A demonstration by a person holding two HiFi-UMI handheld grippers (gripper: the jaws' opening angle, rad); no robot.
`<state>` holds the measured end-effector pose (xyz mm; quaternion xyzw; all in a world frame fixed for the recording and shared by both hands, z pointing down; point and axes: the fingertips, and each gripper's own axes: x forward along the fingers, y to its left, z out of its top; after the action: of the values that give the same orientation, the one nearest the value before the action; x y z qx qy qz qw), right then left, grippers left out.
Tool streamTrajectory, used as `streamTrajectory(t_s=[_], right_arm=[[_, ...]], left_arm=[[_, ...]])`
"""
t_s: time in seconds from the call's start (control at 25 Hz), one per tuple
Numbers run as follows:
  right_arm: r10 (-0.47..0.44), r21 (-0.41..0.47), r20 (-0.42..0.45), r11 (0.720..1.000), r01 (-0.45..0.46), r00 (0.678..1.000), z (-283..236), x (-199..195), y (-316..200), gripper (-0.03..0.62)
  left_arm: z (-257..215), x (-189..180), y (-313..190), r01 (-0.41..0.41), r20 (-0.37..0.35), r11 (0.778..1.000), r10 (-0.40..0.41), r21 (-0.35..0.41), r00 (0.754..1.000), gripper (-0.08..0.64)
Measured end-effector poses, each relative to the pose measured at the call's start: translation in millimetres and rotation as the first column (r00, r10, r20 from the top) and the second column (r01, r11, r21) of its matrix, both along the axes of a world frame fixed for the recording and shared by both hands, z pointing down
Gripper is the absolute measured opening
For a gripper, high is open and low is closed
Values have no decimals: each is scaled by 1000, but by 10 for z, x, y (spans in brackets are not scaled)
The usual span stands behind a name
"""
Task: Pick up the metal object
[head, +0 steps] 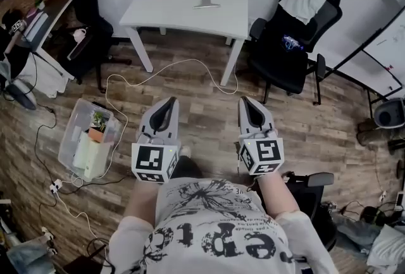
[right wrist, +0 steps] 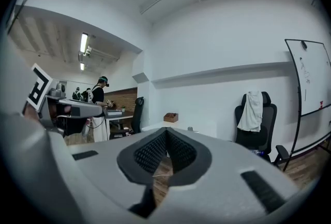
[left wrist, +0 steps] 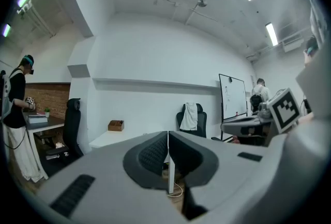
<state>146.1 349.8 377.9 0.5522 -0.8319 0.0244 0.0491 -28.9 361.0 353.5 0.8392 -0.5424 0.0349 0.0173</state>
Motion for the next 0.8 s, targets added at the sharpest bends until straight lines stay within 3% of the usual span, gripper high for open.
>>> streamTrajectory(t_s=[0.6,0.8], right_arm=[[77,-62,-18,995,-78,997,22,-738,-1546,-8],[61,-71,-31,995,-63,998,26,-944,-2003,-8]], left_arm=[[-15,-774,-1614,-85,-15,996,84,-24,996,12],[-23,-966,-2112,-73,-29,997,72,-37,997,12]])
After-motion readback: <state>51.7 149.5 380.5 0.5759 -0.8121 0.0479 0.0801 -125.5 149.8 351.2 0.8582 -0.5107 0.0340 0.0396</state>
